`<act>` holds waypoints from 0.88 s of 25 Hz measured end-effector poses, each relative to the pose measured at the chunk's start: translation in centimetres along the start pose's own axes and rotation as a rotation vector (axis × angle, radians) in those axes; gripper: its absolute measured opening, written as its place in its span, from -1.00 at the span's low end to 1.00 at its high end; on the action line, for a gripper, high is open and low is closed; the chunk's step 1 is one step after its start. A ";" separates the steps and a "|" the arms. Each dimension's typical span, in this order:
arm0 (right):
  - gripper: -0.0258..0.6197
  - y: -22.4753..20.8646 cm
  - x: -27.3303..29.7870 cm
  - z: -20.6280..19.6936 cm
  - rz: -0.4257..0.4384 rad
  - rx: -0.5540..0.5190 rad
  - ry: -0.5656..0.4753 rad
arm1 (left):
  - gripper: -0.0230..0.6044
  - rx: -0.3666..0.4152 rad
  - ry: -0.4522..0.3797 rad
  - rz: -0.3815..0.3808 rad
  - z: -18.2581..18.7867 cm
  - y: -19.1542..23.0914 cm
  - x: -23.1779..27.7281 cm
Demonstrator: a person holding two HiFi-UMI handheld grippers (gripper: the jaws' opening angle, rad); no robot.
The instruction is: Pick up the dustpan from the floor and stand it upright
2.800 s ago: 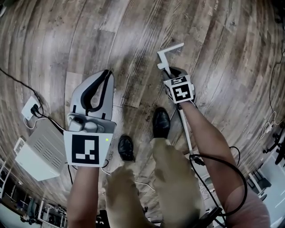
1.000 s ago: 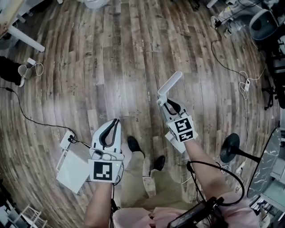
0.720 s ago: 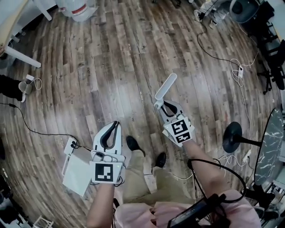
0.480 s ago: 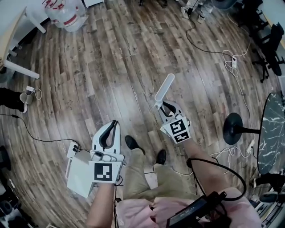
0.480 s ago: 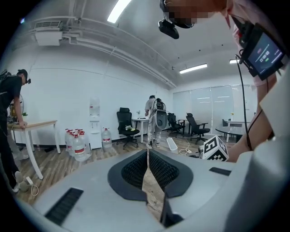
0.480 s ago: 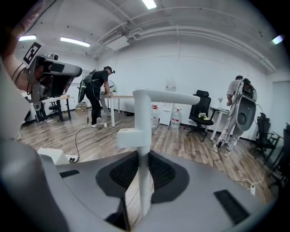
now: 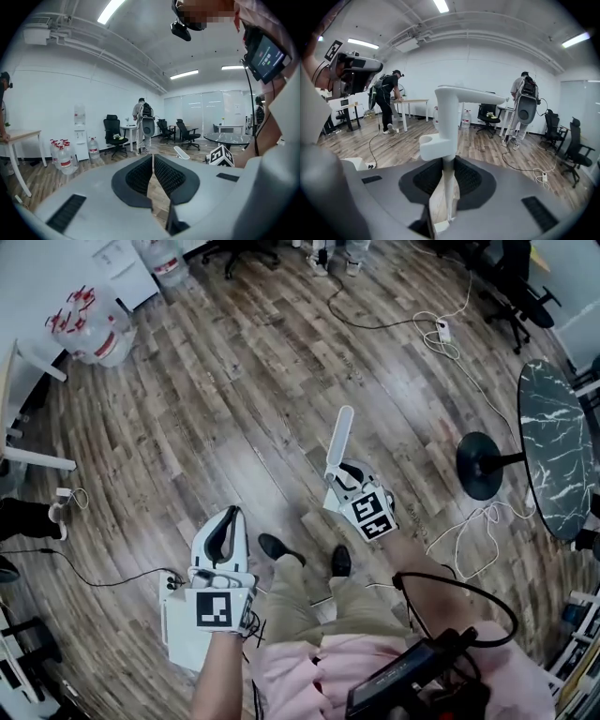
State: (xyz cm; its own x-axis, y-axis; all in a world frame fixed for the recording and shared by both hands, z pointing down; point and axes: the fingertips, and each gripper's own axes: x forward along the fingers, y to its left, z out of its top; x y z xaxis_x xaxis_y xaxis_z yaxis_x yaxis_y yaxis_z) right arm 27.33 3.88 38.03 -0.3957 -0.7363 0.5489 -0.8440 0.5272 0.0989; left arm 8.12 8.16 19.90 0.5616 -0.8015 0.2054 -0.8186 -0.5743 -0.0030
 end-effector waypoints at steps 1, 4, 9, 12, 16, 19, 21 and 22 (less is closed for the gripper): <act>-0.67 -0.5 -1.0 -0.6 -0.012 0.013 0.002 | -0.86 0.000 -0.001 -0.010 0.5 -0.8 0.1; -0.66 -2.1 -3.5 -2.3 -0.038 0.031 0.009 | -0.86 0.023 -0.007 -0.038 1.6 -3.0 0.2; -0.66 -3.8 -6.5 -4.9 -0.063 0.055 0.019 | -0.86 0.072 -0.012 -0.086 3.1 -6.1 0.5; -0.65 -4.3 -7.6 -6.1 -0.072 0.060 0.025 | -0.86 0.099 -0.013 -0.104 4.2 -7.4 0.6; -0.56 -5.4 -9.1 -7.6 -0.075 0.053 0.038 | -0.86 0.127 -0.022 -0.104 5.4 -8.8 0.7; -0.53 -6.0 -10.1 -8.4 -0.065 0.043 0.056 | -0.86 0.134 -0.029 -0.098 6.0 -9.8 0.9; -0.51 -5.9 -10.5 -8.7 -0.056 0.032 0.061 | -0.86 0.135 -0.032 -0.098 6.2 -10.4 1.2; -0.50 -5.7 -10.7 -8.7 -0.049 0.025 0.061 | -0.86 0.137 -0.034 -0.101 6.3 -10.8 1.3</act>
State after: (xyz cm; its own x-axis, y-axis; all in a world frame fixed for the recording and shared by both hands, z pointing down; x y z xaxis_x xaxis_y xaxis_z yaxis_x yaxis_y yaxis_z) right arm 39.51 12.46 38.84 -0.3319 -0.7332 0.5935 -0.8708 0.4800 0.1060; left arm 18.48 12.26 14.09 0.6461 -0.7421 0.1784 -0.7349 -0.6680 -0.1173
